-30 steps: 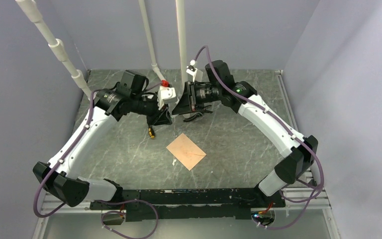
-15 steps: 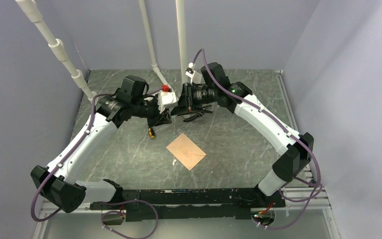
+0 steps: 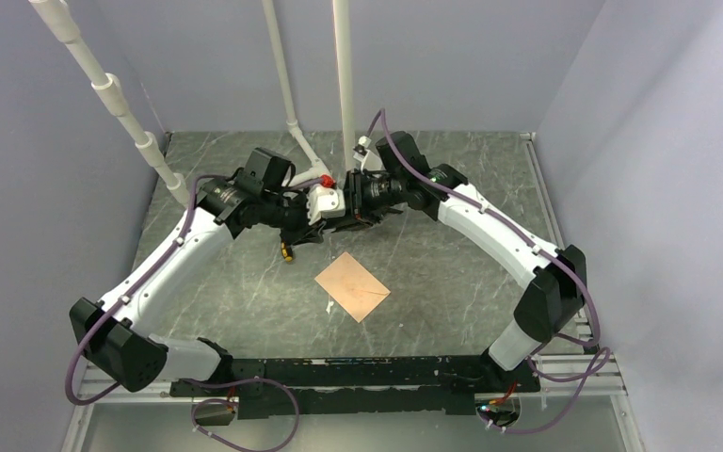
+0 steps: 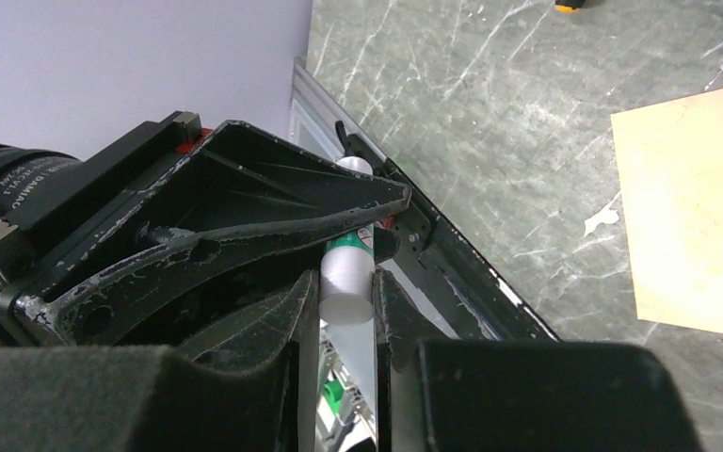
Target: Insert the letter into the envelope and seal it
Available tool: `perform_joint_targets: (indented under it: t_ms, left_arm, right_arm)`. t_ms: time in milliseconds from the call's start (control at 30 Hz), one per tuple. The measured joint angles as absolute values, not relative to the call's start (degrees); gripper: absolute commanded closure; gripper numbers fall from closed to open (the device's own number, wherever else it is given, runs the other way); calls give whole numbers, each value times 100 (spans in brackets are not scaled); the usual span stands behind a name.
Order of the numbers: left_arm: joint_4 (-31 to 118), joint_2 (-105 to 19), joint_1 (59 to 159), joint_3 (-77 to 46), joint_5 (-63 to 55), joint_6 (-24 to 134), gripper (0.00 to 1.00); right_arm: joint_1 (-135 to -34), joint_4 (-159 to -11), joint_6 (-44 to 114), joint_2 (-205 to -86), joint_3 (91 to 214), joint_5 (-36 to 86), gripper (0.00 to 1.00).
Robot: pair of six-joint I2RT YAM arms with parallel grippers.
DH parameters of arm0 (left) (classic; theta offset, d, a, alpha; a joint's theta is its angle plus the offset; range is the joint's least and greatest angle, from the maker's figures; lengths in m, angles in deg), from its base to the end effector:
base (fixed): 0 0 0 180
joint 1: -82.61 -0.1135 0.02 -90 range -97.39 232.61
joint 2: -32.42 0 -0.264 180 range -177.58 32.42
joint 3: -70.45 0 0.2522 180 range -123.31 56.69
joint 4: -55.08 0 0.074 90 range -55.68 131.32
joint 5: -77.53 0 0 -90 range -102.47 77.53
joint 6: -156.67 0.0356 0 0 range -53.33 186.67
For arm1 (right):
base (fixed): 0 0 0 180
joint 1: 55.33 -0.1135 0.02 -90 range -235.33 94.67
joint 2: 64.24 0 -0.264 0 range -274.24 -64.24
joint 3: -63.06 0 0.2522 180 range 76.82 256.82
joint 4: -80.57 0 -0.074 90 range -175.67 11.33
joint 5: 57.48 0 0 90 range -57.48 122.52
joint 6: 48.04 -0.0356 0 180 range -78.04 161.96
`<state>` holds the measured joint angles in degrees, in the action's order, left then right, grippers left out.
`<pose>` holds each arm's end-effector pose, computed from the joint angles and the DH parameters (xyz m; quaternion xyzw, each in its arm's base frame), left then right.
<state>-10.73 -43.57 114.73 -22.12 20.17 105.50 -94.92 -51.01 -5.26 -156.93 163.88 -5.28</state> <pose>0.2148 -0.1575 0.3629 0.6018 0.6758 -0.2434 0.3491 0.2635 0.2462 0.3468 -0.0787 0.8656 0.4868 0.0869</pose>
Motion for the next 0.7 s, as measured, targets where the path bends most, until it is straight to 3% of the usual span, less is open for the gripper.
perform_joint_targets:
  t_ms: [367,400,567,633,700]
  left_arm:
    - [-1178,-4359,11473,-2212,1821,10563,98]
    - [-1176,-4350,11473,-2212,1801,10558,97]
    - [-338,-3933,11594,-1821,1711,10331,98]
    - [418,-3600,11725,-1515,1742,10119,98]
    - [1006,-3231,11792,-1176,1740,9839,98]
  right_arm:
    - [-9492,-5582,-985,-15667,16071,-583,100]
    - [-9490,-5598,-1007,-15634,16052,-539,96]
    - [-9392,-5550,-992,-15302,16039,-327,42]
    - [-9326,-5311,-878,-15090,16117,-139,28]
    - [-9258,-5202,-828,-14930,16150,-83,23]
